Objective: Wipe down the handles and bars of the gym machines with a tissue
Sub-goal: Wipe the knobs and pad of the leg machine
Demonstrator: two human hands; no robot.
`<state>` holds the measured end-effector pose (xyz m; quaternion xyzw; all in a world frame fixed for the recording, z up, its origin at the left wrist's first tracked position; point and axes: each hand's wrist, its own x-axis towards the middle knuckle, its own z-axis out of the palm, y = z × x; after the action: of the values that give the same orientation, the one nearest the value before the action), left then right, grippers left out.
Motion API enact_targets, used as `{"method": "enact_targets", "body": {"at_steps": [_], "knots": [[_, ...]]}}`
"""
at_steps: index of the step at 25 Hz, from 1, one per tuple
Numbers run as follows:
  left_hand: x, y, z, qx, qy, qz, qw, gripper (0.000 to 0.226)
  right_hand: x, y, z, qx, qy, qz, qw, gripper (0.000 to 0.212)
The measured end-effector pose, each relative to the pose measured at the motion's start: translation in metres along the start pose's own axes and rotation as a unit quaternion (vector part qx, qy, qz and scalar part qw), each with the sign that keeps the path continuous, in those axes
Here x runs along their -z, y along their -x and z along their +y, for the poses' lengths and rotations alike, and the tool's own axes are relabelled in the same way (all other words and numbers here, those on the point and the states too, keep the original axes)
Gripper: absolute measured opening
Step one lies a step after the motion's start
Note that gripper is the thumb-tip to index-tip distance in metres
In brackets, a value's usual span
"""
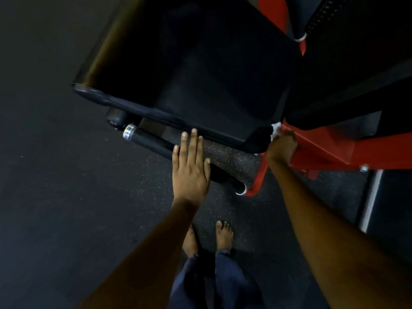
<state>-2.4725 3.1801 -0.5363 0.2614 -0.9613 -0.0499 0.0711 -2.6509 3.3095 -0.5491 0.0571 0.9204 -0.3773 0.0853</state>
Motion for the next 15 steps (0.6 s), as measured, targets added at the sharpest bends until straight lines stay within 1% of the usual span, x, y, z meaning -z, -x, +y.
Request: {"method": "enact_targets", "body": {"at_steps": [1,2,3,4,5,6,7,8,9,10,11,12,13,15], "knots": [[0.000,-0.001,0.000,-0.002,0.008,-0.002,1.000,0.056,-0.005,0.002,0.006,-0.001,0.033,0.001,0.999,0.032],[0.001,-0.002,0.000,0.001,0.017,-0.002,1.000,0.056,-0.006,0.017,0.007,0.031,0.068,0.006,0.997,0.030],[0.001,-0.002,0.001,0.005,0.020,-0.002,1.000,0.056,-0.005,0.035,0.009,0.075,0.092,-0.015,0.993,0.029],[0.002,-0.001,0.000,0.006,0.019,0.000,1.000,0.056,-0.003,0.054,0.011,0.147,0.129,-0.060,0.979,0.027],[0.003,0.000,0.000,0.004,0.022,0.003,1.000,0.057,-0.001,0.066,0.012,0.216,0.175,-0.116,0.954,0.028],[0.003,0.001,0.000,0.001,0.030,0.005,1.000,0.057,0.003,0.065,0.011,0.243,0.191,-0.141,0.940,0.030],[0.003,0.002,-0.001,0.000,0.042,0.009,0.999,0.056,0.006,0.051,0.012,0.223,0.169,-0.105,0.954,0.030],[0.002,0.003,-0.001,0.004,0.054,0.014,0.998,0.056,0.009,0.032,0.010,0.188,0.156,-0.046,0.969,0.029],[0.000,0.004,0.000,0.010,0.064,0.019,0.998,0.056,0.009,0.012,0.006,0.122,0.120,0.004,0.985,0.028],[-0.001,0.003,0.001,0.017,0.073,0.023,0.997,0.057,0.009,-0.004,0.003,0.057,0.082,0.028,0.995,0.029],[-0.002,0.003,0.002,0.023,0.081,0.026,0.996,0.057,0.008,-0.007,-0.001,0.007,0.074,0.030,0.997,0.029],[-0.002,0.003,0.003,0.028,0.086,0.027,0.996,0.057,0.003,0.000,-0.003,0.012,0.102,0.031,0.994,0.031],[-0.002,0.003,0.003,0.031,0.088,0.026,0.995,0.058,-0.003,0.015,-0.001,0.045,0.129,0.014,0.991,0.031],[-0.001,0.004,0.003,0.034,0.089,0.020,0.995,0.058,-0.008,0.049,0.002,0.130,0.130,-0.027,0.983,0.028]]}}
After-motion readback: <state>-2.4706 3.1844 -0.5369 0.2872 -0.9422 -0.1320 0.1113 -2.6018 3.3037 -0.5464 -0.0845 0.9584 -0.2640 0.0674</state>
